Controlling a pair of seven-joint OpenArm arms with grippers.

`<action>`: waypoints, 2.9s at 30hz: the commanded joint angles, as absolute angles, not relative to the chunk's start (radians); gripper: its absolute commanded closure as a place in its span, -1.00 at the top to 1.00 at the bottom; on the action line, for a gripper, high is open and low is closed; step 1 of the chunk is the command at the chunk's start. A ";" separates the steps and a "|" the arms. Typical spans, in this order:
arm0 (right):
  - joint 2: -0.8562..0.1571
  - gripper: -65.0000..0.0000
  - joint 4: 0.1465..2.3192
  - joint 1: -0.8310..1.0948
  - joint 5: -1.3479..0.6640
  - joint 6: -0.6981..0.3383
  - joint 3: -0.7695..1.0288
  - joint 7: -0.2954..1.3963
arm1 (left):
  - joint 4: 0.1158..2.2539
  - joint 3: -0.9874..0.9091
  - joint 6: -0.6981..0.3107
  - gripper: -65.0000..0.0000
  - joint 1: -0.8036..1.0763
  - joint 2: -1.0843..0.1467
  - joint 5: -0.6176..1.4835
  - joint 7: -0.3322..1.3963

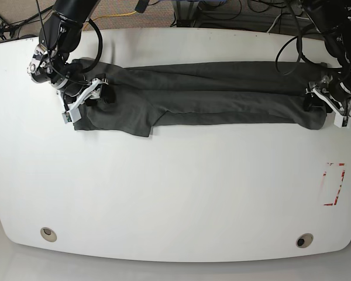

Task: Fold the T-shirt properly
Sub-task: 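Lower the folded edge onto the shirt and open both grippers, then hold the grey strip's ends with both grippers, pressing it flat, then move the left gripper to the strip's middle and grasp it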

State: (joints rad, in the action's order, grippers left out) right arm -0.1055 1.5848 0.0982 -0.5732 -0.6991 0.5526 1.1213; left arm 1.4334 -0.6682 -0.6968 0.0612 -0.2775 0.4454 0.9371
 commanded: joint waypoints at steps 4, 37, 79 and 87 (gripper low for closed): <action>-0.113 0.19 1.595 0.093 -0.567 -0.698 0.555 1.127 | 1.403 -0.668 -0.698 -0.35 0.015 -0.298 0.456 0.921; -0.111 0.19 1.590 0.094 -0.567 -0.698 0.555 1.127 | 1.633 -0.768 -0.698 0.21 0.239 -0.308 0.447 0.937; -0.091 0.19 1.589 0.114 -0.565 -0.698 0.553 1.127 | 1.319 -0.727 -0.698 -0.91 0.142 -0.375 0.697 1.110; -0.091 0.19 1.589 0.111 -0.567 -0.698 0.553 1.127 | 1.509 -0.704 -0.698 -0.91 0.147 -0.341 0.697 1.115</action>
State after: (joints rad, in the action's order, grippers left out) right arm -0.0856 1.5822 0.1146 -0.5842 -0.6998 0.5526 1.1027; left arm 1.4281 -0.7158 -0.6971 0.1600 -0.3321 0.6704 1.1374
